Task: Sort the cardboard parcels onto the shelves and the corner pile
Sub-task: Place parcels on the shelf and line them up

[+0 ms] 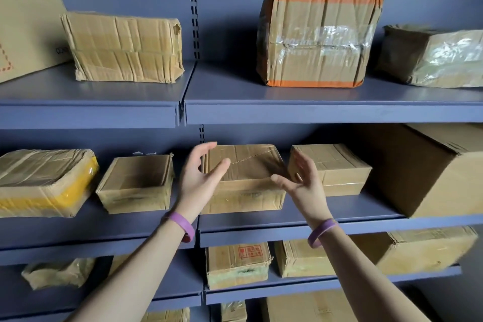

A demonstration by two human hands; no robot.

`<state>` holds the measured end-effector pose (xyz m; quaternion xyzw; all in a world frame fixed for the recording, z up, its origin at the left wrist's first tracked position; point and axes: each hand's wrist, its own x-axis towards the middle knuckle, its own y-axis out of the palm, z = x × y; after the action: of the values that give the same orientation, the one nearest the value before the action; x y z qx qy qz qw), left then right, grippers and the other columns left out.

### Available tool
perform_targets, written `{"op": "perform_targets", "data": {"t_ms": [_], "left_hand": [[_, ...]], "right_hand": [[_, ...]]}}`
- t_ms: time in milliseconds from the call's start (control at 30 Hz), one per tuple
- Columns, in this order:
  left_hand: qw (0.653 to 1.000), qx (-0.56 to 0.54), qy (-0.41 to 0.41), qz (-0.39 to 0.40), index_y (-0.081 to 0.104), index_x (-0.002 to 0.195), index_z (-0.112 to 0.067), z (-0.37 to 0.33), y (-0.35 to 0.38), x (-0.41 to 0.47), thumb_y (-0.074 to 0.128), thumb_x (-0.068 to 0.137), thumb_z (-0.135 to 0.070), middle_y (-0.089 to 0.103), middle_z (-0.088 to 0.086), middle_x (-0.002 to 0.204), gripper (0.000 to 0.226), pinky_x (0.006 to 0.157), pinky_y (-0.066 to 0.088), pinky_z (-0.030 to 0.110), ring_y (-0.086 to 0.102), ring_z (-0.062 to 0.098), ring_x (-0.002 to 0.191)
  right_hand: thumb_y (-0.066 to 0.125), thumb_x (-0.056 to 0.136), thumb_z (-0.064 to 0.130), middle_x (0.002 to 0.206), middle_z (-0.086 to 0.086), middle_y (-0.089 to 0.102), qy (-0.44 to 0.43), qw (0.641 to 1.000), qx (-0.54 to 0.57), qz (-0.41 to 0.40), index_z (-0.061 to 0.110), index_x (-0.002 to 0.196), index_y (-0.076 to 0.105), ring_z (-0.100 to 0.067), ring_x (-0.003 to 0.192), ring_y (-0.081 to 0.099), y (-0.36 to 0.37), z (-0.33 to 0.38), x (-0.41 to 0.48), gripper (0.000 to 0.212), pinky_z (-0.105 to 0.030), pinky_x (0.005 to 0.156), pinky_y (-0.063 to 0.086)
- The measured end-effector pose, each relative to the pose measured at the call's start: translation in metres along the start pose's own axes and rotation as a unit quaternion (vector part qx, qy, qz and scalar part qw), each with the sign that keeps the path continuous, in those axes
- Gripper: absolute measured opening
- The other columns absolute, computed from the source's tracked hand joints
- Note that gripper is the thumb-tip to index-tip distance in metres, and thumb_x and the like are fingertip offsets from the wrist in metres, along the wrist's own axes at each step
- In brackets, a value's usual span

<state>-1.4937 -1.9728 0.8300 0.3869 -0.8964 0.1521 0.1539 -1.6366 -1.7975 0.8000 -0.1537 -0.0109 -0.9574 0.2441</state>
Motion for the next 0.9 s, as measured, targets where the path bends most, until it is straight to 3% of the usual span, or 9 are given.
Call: {"op": "perform_targets", "data": {"t_ms": [67, 233, 367, 467, 567, 633, 733, 800, 900], "left_hand": [[1.000, -0.005, 0.019, 0.022, 0.059, 0.124, -0.023, -0.010, 0.013, 0.003, 0.073, 0.085, -0.032, 0.059, -0.015, 0.128, 0.042, 0.097, 0.030, 0.002, 0.049, -0.005, 0.123], [0.996, -0.030, 0.042, 0.074, 0.059, 0.124, -0.019, -0.027, 0.060, 0.004, 0.070, 0.091, -0.017, 0.060, -0.011, 0.128, 0.035, 0.094, 0.028, -0.002, 0.049, -0.007, 0.122], [0.991, -0.031, 0.042, 0.124, 0.058, 0.126, -0.023, -0.031, 0.105, 0.002, 0.069, 0.091, -0.019, 0.058, -0.015, 0.131, 0.037, 0.095, 0.029, -0.001, 0.047, -0.004, 0.127], [0.988, -0.048, 0.025, 0.147, 0.058, 0.123, -0.029, -0.035, 0.141, 0.000, 0.068, 0.092, -0.017, 0.057, -0.015, 0.132, 0.035, 0.099, 0.030, 0.004, 0.046, 0.000, 0.130], [0.985, -0.062, -0.002, 0.158, 0.055, 0.120, -0.037, -0.038, 0.179, -0.003, 0.065, 0.094, -0.014, 0.054, -0.019, 0.132, 0.035, 0.113, 0.031, 0.023, 0.046, -0.003, 0.127], [0.988, -0.045, -0.021, 0.145, 0.052, 0.131, -0.032, -0.039, 0.204, -0.007, 0.064, 0.094, -0.014, 0.049, -0.017, 0.139, 0.042, 0.113, 0.028, 0.021, 0.043, -0.001, 0.129], [0.992, 0.034, -0.065, 0.101, 0.029, 0.152, -0.026, -0.031, 0.234, -0.013, 0.067, 0.092, -0.018, 0.025, -0.009, 0.154, 0.071, 0.110, 0.014, 0.013, 0.022, 0.008, 0.143], [0.990, 0.051, -0.101, 0.085, 0.009, 0.157, -0.025, -0.019, 0.247, -0.017, 0.069, 0.090, -0.018, 0.008, -0.005, 0.162, 0.090, 0.120, 0.007, 0.025, 0.007, 0.010, 0.150], [0.981, 0.016, -0.176, 0.075, -0.007, 0.157, -0.022, -0.003, 0.260, -0.022, 0.068, 0.091, -0.015, 0.000, -0.005, 0.165, 0.100, 0.123, 0.007, 0.031, 0.005, 0.012, 0.152]], "right_hand": [[0.079, 0.072, 0.029, 0.142, 0.008, 0.050, -0.010, 1.000, -0.001, -0.005, 0.020, 0.139, 0.046, -0.005, 0.134, 0.045, -0.011, 0.008, -0.001, 0.075, -0.020, 0.109, 0.037], [0.064, 0.093, 0.019, 0.134, 0.009, 0.052, -0.021, 0.999, -0.014, -0.048, 0.020, 0.132, 0.048, -0.001, 0.124, 0.050, -0.051, 0.018, 0.002, 0.042, -0.003, 0.092, 0.039], [0.062, 0.094, 0.028, 0.140, 0.007, 0.051, -0.029, 0.996, -0.051, -0.070, 0.025, 0.133, 0.048, -0.008, 0.132, 0.046, -0.094, 0.015, 0.008, 0.042, -0.017, 0.104, 0.039], [0.062, 0.092, 0.032, 0.137, 0.007, 0.055, -0.029, 0.993, -0.073, -0.088, 0.022, 0.135, 0.050, -0.009, 0.129, 0.050, -0.127, 0.012, 0.012, 0.045, -0.032, 0.113, 0.037], [0.063, 0.094, 0.030, 0.134, 0.008, 0.054, -0.011, 0.991, -0.102, -0.086, 0.022, 0.136, 0.050, -0.006, 0.124, 0.050, -0.161, 0.001, 0.022, 0.044, -0.029, 0.110, 0.036], [0.065, 0.093, 0.033, 0.139, 0.004, 0.052, 0.012, 0.989, -0.121, -0.079, 0.021, 0.138, 0.049, -0.008, 0.125, 0.048, -0.180, -0.010, 0.030, 0.049, -0.028, 0.109, 0.037], [0.069, 0.088, 0.043, 0.147, 0.000, 0.045, 0.053, 0.988, -0.136, -0.059, 0.020, 0.144, 0.042, -0.018, 0.134, 0.045, -0.199, -0.027, 0.039, 0.066, -0.039, 0.113, 0.037], [0.068, 0.090, 0.036, 0.154, -0.003, 0.037, 0.079, 0.989, -0.123, -0.027, 0.016, 0.150, 0.033, -0.019, 0.141, 0.036, -0.207, -0.038, 0.042, 0.072, -0.042, 0.116, 0.034], [0.067, 0.093, 0.027, 0.159, -0.006, 0.029, 0.110, 0.988, -0.104, 0.021, 0.010, 0.155, 0.019, -0.018, 0.146, 0.027, -0.212, -0.053, 0.046, 0.080, -0.026, 0.117, 0.025]]}}
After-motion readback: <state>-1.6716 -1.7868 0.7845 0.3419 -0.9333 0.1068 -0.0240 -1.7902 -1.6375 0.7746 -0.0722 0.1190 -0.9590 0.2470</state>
